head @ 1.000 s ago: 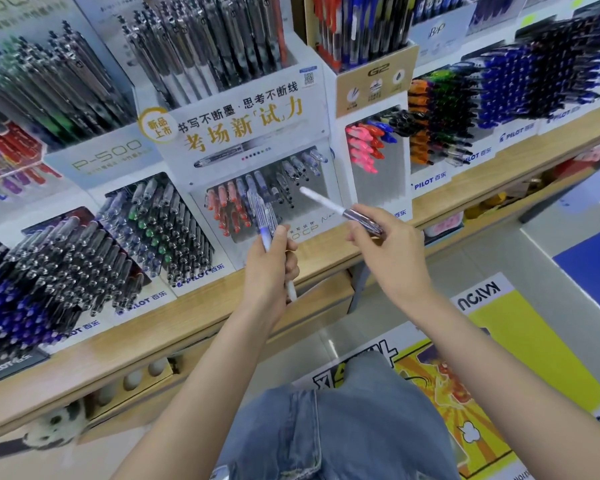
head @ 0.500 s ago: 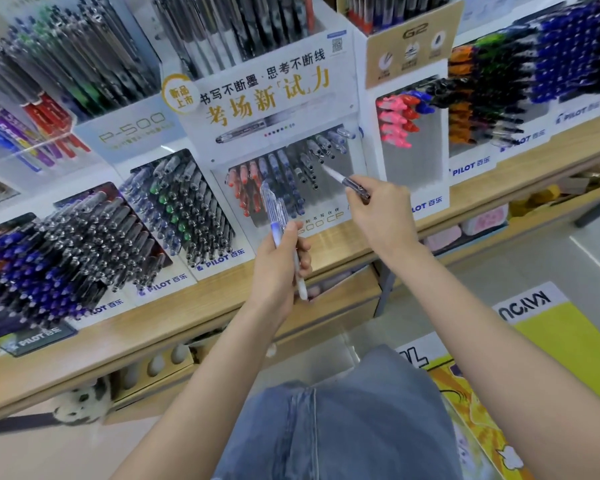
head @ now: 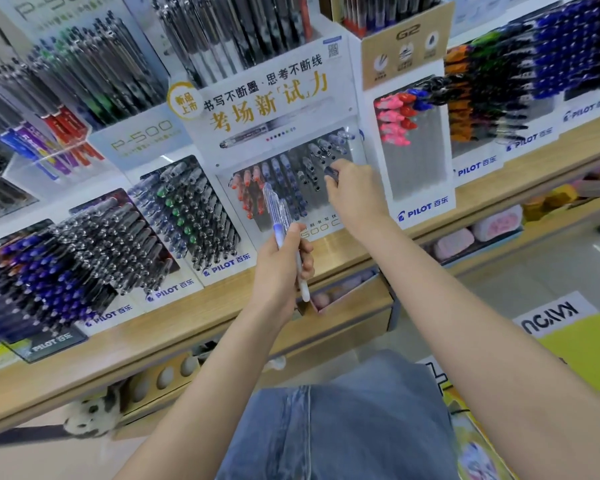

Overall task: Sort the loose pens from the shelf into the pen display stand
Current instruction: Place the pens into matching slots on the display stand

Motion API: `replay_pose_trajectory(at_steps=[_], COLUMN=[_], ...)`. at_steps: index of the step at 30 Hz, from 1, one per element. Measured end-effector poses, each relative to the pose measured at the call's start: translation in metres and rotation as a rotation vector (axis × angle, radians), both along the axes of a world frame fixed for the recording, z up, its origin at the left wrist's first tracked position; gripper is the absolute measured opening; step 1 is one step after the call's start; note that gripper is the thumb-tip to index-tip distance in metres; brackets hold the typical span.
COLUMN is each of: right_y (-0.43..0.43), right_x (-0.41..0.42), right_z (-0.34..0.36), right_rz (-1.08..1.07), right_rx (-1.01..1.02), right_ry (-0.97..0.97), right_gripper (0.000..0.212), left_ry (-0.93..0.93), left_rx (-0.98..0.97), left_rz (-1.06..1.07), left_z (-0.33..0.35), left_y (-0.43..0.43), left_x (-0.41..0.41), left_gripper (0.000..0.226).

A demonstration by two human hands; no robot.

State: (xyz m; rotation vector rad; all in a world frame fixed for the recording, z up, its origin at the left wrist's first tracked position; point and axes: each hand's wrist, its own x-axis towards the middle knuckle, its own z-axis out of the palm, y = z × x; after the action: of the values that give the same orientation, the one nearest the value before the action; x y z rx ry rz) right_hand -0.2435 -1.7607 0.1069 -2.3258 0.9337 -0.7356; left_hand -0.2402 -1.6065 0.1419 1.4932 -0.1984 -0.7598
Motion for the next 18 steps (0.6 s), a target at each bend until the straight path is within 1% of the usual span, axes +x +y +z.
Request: replay_pose_trajectory(at_steps=[3,5,8,12,15,18], right_y=[0.002,0.006,0.011,0.012,0.012,0.008], right_x=[0.006,0.004,-0.005,-0.013,-0.013,-0.008], right_z=[0.002,0.002,-0.003,-0.006,-0.006,-0.008], right_rz=[0.005,0.016,0.024,0.014,0.015,-0.007], right_rx=[0.01,-0.01,0.011,-0.018,-0.052,-0.045], right_ry=[0.017,-0.001,-0.116,-0.197,-0.205,-0.168], right_gripper=[0.02,0.021,0.026,0.02,0.019,0.02], left_ry=[-0.004,-0.002,0.005,0.007,0.005,0.009], left_rx=[-0.009,-0.016,-0.022,-0.003,0.011,0.017], left_rz=[-0.006,-0.006,-0.005,-0.001,-0.004,-0.007], left_z=[0.003,0.006,0.007,0.005,0.004,0.004], left_y=[0.0,0.0,0.001,0.002,0.001,0.0], left_x=[0.0,0.001,0.003,0.005,0.005,0.006], left_gripper=[0.018,0.019,0.019,0.018,0.017,0.018])
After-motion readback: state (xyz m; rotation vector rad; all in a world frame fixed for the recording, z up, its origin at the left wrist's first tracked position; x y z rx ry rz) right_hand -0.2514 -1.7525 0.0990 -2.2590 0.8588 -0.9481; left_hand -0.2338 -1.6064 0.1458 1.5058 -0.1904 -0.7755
